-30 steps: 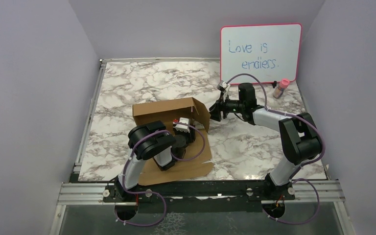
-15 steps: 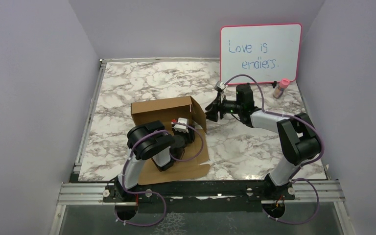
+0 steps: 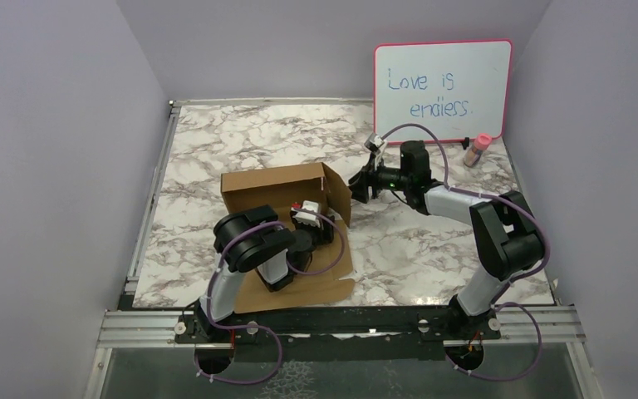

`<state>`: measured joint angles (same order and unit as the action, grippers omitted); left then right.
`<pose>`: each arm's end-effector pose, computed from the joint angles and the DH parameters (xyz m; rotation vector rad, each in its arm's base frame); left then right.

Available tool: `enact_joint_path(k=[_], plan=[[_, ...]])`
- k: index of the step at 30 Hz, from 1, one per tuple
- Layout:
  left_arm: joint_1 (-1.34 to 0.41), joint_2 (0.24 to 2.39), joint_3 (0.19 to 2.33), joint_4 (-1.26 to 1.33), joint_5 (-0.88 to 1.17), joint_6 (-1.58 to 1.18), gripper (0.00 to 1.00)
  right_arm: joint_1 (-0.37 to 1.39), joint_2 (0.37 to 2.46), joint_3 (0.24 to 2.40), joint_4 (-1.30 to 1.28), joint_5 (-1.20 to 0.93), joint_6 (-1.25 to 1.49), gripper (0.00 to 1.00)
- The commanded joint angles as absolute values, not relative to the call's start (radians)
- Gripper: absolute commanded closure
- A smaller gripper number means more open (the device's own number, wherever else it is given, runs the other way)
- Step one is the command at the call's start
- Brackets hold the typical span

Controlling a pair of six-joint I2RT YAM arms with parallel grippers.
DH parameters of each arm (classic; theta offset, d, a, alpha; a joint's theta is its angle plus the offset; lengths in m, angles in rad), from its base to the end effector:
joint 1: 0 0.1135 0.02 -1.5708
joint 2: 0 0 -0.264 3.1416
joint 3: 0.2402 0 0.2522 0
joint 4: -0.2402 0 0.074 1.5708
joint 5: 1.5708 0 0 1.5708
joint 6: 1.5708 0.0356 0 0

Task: Fold the paper box

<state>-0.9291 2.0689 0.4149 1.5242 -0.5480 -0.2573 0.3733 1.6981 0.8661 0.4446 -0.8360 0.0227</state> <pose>0.1879 -0.2205 0.0828 0.1595 1.6919 -0.4253 0.3195 0.1535 0.1977 -0.8849 1.7622 1.0727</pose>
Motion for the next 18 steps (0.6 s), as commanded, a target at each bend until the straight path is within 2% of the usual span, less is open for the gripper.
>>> enact_joint_path(k=[1, 14, 18], plan=[[-0.933, 2.043, 0.364, 1.557, -0.481, -0.282, 0.34, 0.394, 1.723, 0.883, 0.447, -0.808, 0.038, 0.42], [-0.969, 1.959, 0.269, 1.536, -0.449, -0.313, 0.22, 0.394, 1.730, 0.896, 0.433, -0.814, 0.043, 0.42], [-0.970, 1.930, 0.264, 1.488, -0.472, -0.309, 0.22, 0.394, 1.724, 0.889, 0.425, -0.818, 0.043, 0.42]])
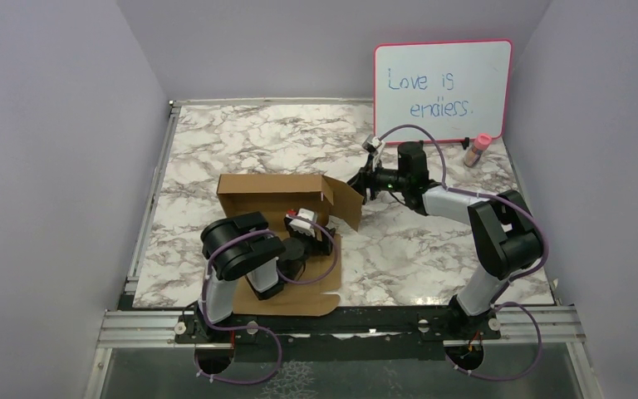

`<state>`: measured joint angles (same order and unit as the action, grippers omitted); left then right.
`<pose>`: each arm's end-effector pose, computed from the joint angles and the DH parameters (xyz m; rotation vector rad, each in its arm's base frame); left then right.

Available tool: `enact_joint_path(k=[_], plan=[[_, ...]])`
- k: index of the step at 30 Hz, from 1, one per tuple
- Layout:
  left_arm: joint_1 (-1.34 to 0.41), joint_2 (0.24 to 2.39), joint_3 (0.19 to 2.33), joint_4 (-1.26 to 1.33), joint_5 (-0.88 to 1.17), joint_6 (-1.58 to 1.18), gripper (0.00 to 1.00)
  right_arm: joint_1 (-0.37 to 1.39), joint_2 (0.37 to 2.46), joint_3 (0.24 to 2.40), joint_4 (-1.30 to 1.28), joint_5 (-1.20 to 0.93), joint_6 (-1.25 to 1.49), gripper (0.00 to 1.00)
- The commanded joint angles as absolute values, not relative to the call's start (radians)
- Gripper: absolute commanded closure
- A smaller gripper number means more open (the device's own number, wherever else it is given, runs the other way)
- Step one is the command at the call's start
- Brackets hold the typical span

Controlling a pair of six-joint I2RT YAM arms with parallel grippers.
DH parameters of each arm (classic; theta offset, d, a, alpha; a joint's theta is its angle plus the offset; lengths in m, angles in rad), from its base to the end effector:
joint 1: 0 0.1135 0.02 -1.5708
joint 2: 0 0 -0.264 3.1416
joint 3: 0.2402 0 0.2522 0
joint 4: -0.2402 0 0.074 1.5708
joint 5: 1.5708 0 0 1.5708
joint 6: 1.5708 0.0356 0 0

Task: Fold the paper box

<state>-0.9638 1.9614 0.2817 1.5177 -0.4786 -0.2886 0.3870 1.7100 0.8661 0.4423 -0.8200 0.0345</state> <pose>0.1605 -0.2024 0.0906 0.2312 1.7261 -0.5122 0.3187 0.1580 0.1934 -0.8768 1.7862 1.0775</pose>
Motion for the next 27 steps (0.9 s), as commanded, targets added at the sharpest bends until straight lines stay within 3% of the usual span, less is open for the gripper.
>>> enact_joint_path(k=[1, 10, 27], plan=[[-0.970, 1.924, 0.264, 1.479, -0.478, -0.312, 0.22, 0.394, 1.720, 0.884, 0.425, -0.818, 0.044, 0.42], [-0.968, 1.985, 0.342, 1.435, -0.530, -0.314, 0.37, 0.394, 1.677, 0.812, 0.447, -0.825, 0.103, 0.42], [-0.906, 2.004, 0.369, 1.484, -0.528, -0.381, 0.56, 0.440, 1.626, 0.765, 0.413, -0.814, 0.255, 0.43]])
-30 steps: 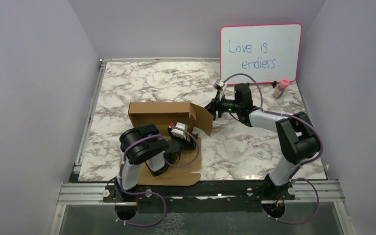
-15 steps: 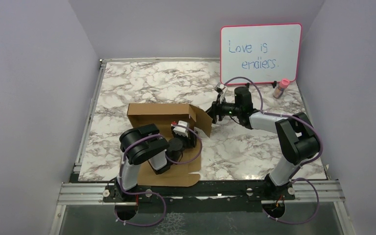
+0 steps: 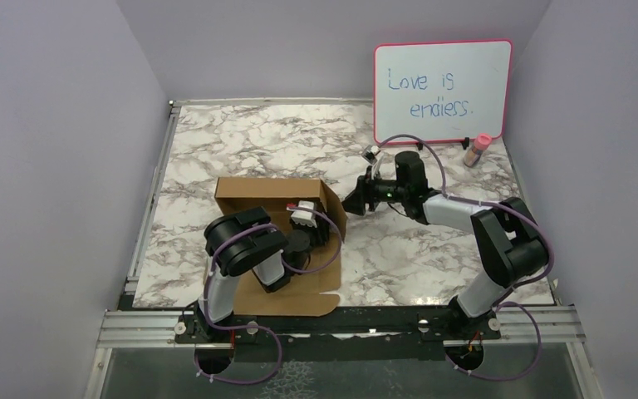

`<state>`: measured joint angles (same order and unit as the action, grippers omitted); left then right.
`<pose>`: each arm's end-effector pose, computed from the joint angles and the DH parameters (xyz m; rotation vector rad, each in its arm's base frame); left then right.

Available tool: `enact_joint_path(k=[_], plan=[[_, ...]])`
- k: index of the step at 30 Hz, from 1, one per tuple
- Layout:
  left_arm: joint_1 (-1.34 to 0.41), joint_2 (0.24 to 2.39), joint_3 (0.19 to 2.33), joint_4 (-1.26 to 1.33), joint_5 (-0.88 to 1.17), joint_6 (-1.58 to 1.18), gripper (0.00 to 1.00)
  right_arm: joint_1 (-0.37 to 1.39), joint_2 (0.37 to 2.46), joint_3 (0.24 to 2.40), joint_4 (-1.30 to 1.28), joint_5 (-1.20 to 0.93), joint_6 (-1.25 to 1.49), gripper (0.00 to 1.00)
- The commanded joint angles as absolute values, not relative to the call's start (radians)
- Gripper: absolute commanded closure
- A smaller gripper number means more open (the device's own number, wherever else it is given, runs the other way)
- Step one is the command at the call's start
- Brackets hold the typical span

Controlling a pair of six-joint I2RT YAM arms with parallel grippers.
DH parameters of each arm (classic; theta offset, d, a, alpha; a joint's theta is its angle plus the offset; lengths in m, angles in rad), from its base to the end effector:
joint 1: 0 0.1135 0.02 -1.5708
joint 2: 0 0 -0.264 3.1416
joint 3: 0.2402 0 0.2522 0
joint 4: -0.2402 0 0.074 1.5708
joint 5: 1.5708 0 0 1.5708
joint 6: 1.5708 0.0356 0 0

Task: Fold the paper box

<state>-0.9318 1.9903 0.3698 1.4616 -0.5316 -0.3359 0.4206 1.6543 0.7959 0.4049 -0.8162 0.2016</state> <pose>0.1807 -0.2129 0.0904 0.1209 1.7271 -0.4816 0.2961 0.1609 0.1873 -0.7582 1.9351 1.2097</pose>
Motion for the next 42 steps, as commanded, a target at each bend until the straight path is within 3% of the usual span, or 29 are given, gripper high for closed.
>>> enact_joint_path(k=[1, 9, 16, 26, 34, 42], plan=[[-0.902, 2.002, 0.365, 1.492, -0.522, -0.390, 0.57, 0.443, 1.626, 0.758, 0.426, -0.820, 0.268, 0.42], [-0.876, 1.985, 0.345, 1.536, -0.486, -0.399, 0.60, 0.445, 1.611, 0.765, 0.479, -0.823, 0.367, 0.42], [-0.876, 1.894, 0.303, 1.502, -0.483, -0.383, 0.56, 0.445, 1.544, 0.710, 0.419, -0.609, 0.278, 0.41], [-0.876, 1.804, 0.242, 1.461, -0.452, -0.393, 0.43, 0.445, 1.408, 0.569, 0.506, -0.479, 0.271, 0.40], [-0.884, 1.646, 0.188, 1.304, -0.433, -0.412, 0.32, 0.445, 1.206, 0.425, 0.517, -0.257, 0.273, 0.39], [-0.919, 1.462, 0.132, 1.048, -0.421, -0.464, 0.25, 0.450, 1.091, 0.355, 0.535, -0.412, 0.241, 0.37]])
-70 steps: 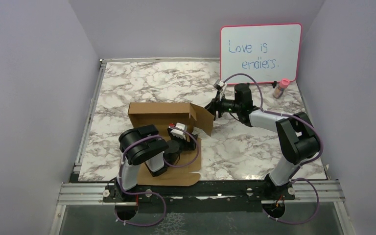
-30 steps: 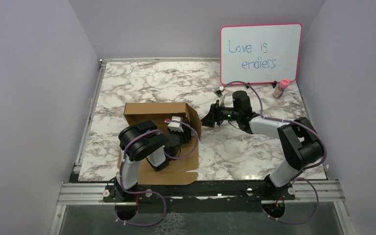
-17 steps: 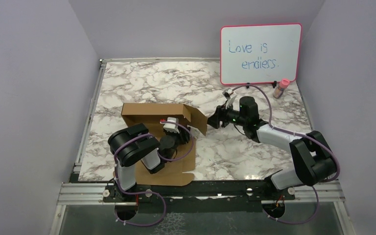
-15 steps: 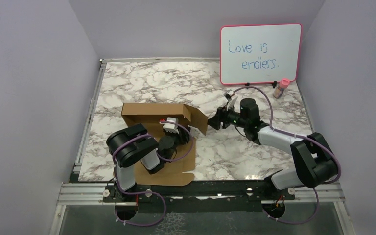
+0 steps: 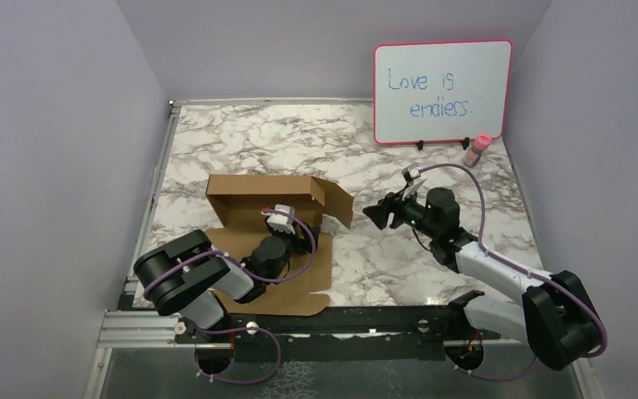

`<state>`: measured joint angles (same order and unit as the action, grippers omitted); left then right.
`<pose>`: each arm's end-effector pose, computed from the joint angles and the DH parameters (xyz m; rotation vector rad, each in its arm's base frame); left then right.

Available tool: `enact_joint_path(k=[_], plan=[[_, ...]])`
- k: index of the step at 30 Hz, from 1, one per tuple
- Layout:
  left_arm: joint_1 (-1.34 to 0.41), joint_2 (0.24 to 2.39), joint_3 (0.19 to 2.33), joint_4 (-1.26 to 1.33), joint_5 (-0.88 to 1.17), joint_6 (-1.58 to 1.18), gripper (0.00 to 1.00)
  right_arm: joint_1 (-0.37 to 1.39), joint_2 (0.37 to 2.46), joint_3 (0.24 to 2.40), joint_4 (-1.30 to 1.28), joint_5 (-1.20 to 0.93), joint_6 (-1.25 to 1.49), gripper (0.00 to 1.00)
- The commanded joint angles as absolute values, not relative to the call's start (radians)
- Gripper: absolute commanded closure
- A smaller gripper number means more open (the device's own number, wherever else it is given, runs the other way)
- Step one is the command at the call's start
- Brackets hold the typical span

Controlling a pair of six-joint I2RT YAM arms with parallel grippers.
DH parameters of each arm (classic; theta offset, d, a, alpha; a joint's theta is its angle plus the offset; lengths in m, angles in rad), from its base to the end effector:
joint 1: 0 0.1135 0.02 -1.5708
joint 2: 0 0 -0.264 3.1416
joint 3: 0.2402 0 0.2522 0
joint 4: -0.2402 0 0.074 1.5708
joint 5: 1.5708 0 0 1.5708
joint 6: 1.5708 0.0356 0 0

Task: Fold the paper box

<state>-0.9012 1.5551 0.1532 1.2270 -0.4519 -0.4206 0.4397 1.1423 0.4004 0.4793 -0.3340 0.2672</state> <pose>0.1491 -0.1633 0.1276 0.0878 1.7608 -0.5772 0.2080 0.1107 0.2044 -0.4037 1.8505 0.7956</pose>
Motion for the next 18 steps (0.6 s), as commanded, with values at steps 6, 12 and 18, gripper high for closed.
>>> enact_joint_path(k=[6, 12, 18], plan=[[-0.932, 1.351, 0.098, 0.904, -0.424, -0.517, 0.24, 0.481, 0.985, 0.286, 0.609, -0.473, 0.214, 0.33], [-0.931, 1.435, 0.127, 0.891, -0.419, -0.538, 0.27, 0.537, 1.071, 0.313, 0.708, -0.449, 0.189, 0.33], [-0.931, 1.498, 0.163, 0.911, -0.431, -0.566, 0.39, 0.587, 1.209, 0.374, 0.798, -0.397, 0.171, 0.41]])
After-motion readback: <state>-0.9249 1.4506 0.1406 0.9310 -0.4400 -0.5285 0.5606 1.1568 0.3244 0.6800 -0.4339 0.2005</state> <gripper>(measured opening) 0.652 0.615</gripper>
